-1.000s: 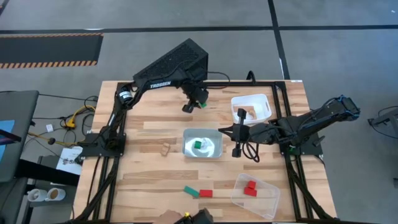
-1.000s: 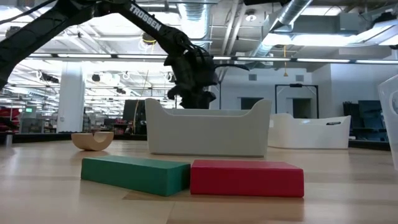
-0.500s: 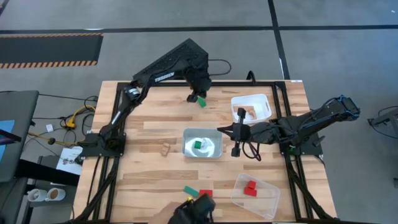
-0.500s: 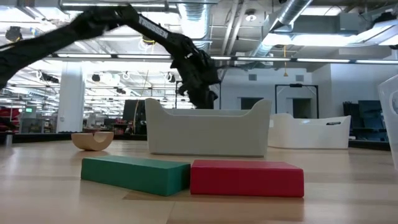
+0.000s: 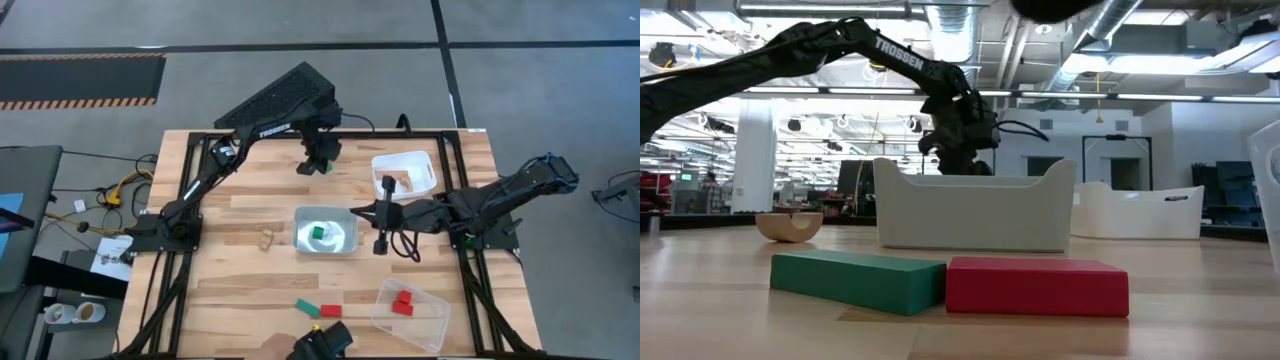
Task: Sort & place blocks by color
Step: Put the top green block into the gray bin
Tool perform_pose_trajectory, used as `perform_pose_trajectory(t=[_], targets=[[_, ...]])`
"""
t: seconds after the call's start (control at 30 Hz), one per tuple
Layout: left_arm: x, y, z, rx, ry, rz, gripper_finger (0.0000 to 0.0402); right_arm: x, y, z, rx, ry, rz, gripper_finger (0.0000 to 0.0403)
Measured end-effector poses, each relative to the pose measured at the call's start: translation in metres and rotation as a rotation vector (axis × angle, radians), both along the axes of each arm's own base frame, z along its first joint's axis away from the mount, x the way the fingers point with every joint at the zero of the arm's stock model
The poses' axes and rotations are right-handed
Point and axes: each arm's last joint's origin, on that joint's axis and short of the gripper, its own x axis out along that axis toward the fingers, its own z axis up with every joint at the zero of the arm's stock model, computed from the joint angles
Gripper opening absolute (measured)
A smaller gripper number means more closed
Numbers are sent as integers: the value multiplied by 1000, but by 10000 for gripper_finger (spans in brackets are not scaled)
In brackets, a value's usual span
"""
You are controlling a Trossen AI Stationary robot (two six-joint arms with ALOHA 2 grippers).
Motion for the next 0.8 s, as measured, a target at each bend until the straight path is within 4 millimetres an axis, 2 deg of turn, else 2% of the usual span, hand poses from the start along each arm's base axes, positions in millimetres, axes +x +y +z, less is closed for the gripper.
perform_pose_trajectory(t=[0.27, 0.37, 0.6, 0.8], targets=[[-5, 23, -22, -2, 11, 51, 0, -1, 3, -1, 0, 11, 8, 7], [-9, 30, -20, -1, -2, 68, 0, -1, 3, -1, -1, 10, 6, 7], [-17, 44, -31, 61, 13, 96, 0, -1, 0, -1, -12, 8, -25, 7], [-19, 69, -31, 139, -79, 189, 0, 1, -9, -1, -4, 5, -65, 7]])
